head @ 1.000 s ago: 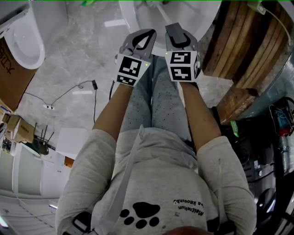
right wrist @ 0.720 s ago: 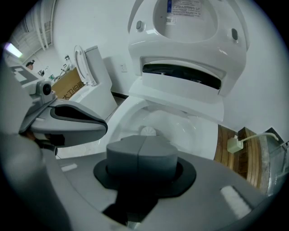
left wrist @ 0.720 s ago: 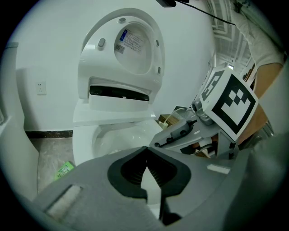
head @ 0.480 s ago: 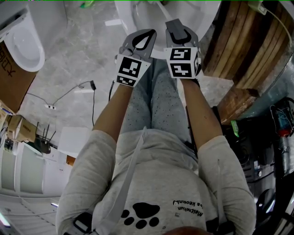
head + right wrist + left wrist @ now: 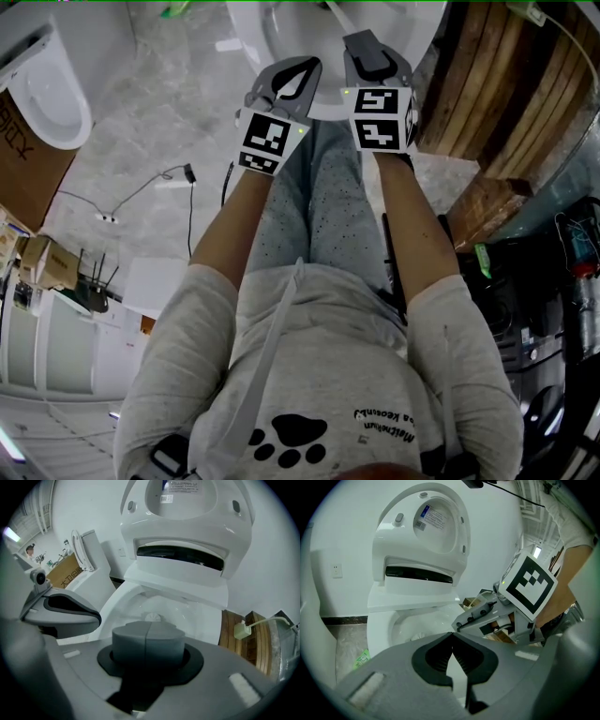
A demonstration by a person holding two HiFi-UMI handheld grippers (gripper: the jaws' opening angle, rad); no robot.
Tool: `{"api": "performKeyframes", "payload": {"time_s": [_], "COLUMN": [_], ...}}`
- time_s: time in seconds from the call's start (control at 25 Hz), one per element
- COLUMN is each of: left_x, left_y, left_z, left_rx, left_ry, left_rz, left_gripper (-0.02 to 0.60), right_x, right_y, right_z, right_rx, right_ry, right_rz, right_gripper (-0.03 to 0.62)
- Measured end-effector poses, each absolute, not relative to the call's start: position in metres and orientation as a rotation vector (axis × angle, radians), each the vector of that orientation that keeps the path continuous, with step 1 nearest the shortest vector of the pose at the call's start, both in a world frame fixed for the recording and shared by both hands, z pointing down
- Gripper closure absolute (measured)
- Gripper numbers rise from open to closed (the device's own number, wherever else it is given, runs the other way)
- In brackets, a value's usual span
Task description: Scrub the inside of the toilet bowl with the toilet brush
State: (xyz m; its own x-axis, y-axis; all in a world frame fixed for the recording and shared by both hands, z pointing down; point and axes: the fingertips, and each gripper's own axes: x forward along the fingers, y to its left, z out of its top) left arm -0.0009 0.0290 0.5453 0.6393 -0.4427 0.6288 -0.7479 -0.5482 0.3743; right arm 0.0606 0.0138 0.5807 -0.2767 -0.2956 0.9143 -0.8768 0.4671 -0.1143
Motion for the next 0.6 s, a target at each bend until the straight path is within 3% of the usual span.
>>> {"api": "performKeyframes", "payload": {"time_s": [0.6], "left_x": [0.004], "left_y": [0.033], "left_z": [0.547], "left_rx": [2.227], "left_ry": [-0.909], "left_rz": [0.63], "left_gripper": [0.583], "right_x": [0.082], "right_y": [0.001], "right_z": [0.583], "right_rx": [1.08], "right_ry": [-1.78], "right_rz": [0.821], "right_gripper": [0.442]}}
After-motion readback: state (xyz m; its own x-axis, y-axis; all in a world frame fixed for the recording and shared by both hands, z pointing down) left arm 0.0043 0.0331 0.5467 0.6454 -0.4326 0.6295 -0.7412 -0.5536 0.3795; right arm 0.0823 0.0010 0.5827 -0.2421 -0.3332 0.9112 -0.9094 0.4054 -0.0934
